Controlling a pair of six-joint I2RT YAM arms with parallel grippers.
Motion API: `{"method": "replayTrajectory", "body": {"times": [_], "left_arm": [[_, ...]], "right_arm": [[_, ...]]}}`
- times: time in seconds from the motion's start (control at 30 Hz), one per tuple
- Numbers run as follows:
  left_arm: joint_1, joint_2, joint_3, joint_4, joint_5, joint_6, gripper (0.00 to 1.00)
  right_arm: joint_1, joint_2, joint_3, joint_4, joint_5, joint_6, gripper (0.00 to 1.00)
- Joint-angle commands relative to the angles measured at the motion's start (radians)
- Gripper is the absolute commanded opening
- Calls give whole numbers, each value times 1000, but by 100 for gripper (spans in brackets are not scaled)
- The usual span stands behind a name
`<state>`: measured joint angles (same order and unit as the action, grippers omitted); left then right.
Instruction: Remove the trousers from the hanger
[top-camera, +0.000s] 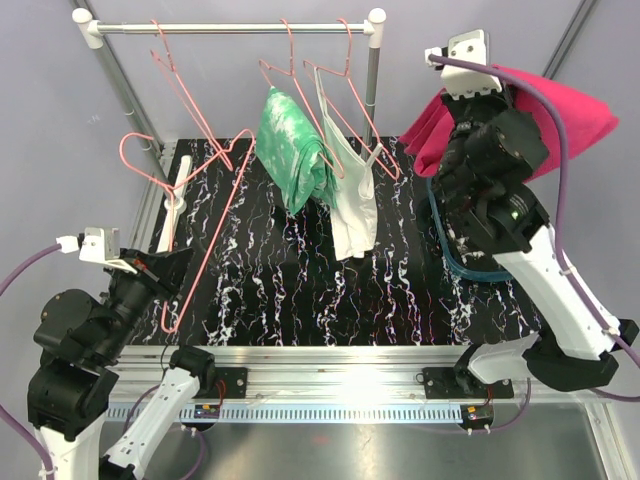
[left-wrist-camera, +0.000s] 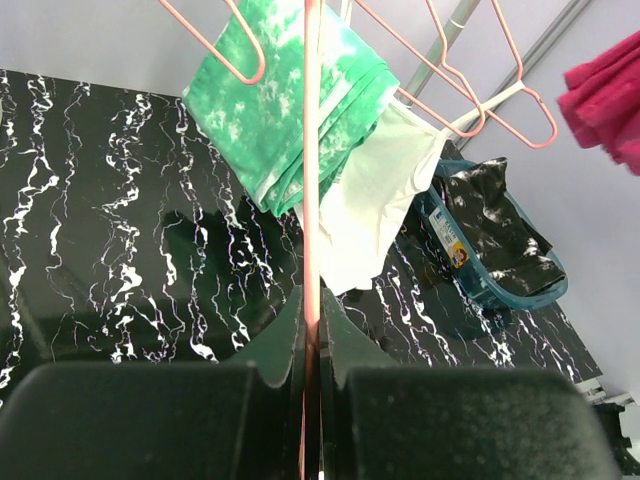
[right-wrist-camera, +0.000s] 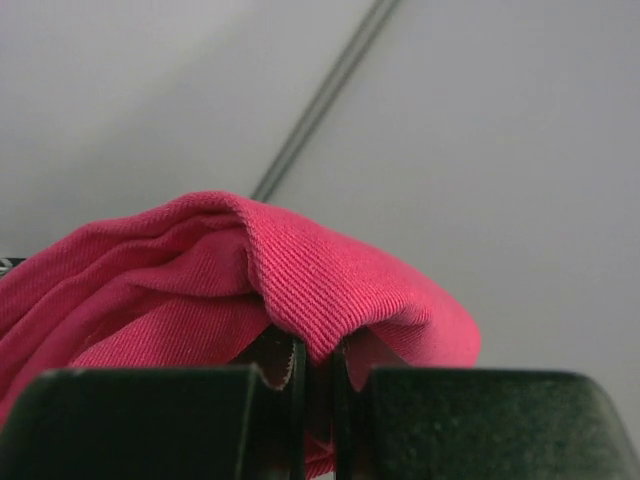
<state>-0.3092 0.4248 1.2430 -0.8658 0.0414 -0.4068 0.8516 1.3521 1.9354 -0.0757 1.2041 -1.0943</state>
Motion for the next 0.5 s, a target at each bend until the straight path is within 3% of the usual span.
{"method": "replayTrajectory", "body": {"times": [0.0, 0.17, 0.3, 0.47], "left_arm": [[-1, 18, 38, 62, 37, 26, 0], [-1, 34, 53, 71, 57, 39, 0], [-1, 31, 52, 80, 81, 43, 0], [-1, 19, 23, 100, 100, 45, 0]], "right_arm": [[-123, -62, -50, 53, 46, 65, 0], [-229, -162, -239, 19, 55, 195, 0], [-379, -247, -303, -292, 23, 443, 0], [-471, -332, -539, -335, -57, 488, 0]]}}
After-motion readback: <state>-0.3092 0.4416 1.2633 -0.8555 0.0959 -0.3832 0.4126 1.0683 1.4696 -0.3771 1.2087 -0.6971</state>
